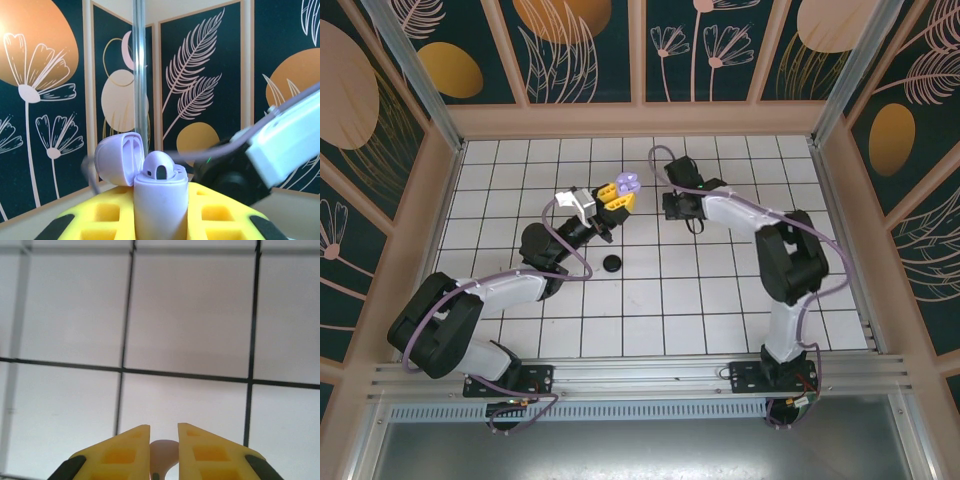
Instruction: Insert the wireless bluetooth earbuds into the charging case
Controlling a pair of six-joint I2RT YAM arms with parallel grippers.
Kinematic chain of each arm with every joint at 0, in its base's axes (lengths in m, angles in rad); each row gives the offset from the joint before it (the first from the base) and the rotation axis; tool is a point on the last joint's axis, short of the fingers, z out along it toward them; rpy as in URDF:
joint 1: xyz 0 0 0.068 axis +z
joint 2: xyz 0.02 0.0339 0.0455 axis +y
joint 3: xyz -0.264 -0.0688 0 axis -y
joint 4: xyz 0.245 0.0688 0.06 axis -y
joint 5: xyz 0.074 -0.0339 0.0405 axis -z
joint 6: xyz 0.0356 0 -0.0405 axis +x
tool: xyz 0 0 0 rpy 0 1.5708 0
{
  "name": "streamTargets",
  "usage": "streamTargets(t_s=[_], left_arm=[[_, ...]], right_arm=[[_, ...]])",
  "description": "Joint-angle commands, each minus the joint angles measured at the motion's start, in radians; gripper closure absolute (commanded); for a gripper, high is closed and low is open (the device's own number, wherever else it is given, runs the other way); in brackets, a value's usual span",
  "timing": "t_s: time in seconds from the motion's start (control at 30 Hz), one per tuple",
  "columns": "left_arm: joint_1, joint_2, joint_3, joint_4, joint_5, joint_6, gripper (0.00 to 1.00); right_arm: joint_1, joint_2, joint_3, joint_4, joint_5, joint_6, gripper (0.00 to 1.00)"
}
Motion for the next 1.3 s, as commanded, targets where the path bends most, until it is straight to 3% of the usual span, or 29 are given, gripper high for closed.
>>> streamTargets(t_s=[0.0, 0.27, 0.53, 0.93, 1.27], left_arm=[[-0.008, -0.02, -0.003, 0.001, 0.024, 0.029, 1.0], [-0.008, -0.002, -0.018, -0.027, 0.021, 0.137, 1.0], [-0.008, 0.044, 0.001, -0.001, 0.045, 0.133, 1.0], [-0.008, 0.073, 0.038, 0.028, 0.061, 0.067, 1.0], [-0.008, 0.087, 0.045, 0.062, 0.071, 0.036, 1.0]], right_arm=[[0.009, -0.155, -0.02, 0.013, -0.004, 0.035, 0.84], [0.051, -0.424, -0.027, 0.055, -0.027, 0.07, 0.84], [0.189, -0.574, -0.032, 0.144, 0.011, 0.074, 0.84], [0.318, -0.685, -0.169, 0.332, 0.068, 0.082, 0.83], [0.342, -0.681, -0.218, 0.422, 0.087, 0.091, 0.83]])
